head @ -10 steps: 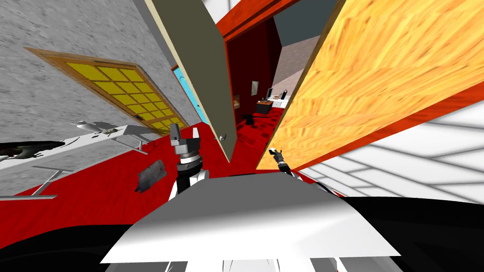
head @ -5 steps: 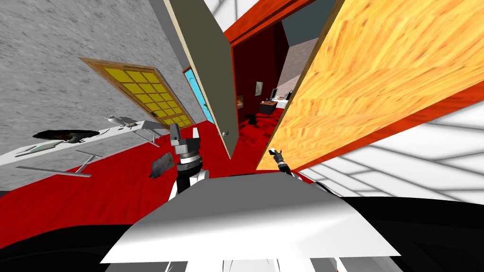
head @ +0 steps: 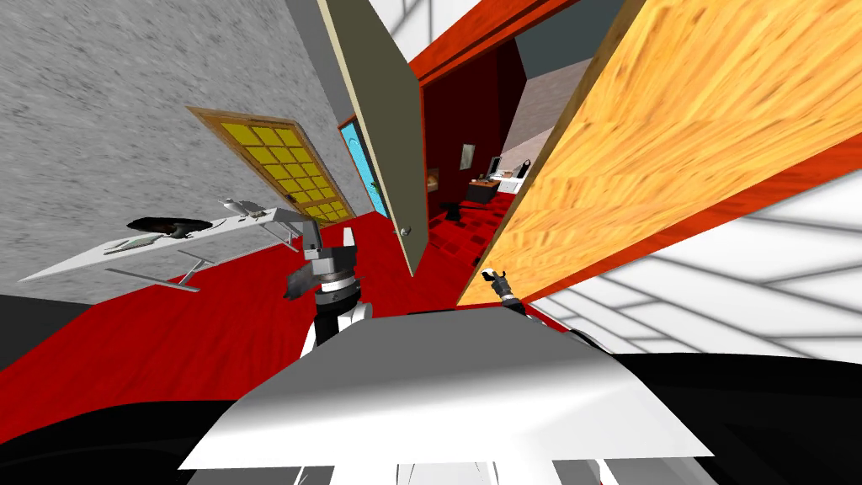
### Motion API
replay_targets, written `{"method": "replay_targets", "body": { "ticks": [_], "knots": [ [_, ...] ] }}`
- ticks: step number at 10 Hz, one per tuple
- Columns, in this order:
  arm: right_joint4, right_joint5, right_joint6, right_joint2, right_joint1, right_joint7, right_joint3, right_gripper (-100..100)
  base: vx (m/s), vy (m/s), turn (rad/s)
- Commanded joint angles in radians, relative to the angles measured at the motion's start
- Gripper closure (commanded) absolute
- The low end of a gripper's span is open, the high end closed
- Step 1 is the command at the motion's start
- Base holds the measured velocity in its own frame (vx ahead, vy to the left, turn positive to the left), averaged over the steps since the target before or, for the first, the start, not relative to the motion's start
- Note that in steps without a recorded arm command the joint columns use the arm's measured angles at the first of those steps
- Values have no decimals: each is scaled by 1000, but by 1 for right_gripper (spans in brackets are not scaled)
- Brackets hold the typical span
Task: Pull the door open
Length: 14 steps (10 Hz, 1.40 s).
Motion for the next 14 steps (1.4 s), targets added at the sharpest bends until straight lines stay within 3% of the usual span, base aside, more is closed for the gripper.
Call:
{"method": "replay_targets", "body": {
  "ticks": [1,3,4,5,6,9,12,13,14],
  "knots": [
    [-33,1,0,-5,25,-4,7,100,-146,-39,36],
    [-33,1,0,-5,25,-4,7,100,-19,-10,-16],
    [-29,5,-34,-21,45,-22,23,100,-86,-47,129],
    [-28,5,-39,-24,48,-25,26,100,-134,-63,126],
    [-46,3,-21,-23,49,-20,21,100,-46,-23,32],
    [-30,-1,-69,-34,76,-32,34,100,-156,-70,194],
    [-24,-3,-86,-38,85,-35,38,100,-133,-27,58],
    [-16,-5,-110,-44,98,-40,44,100,-144,-52,175],
    [-13,-6,-118,-45,103,-42,46,100,-174,-76,210]
  ]
}}
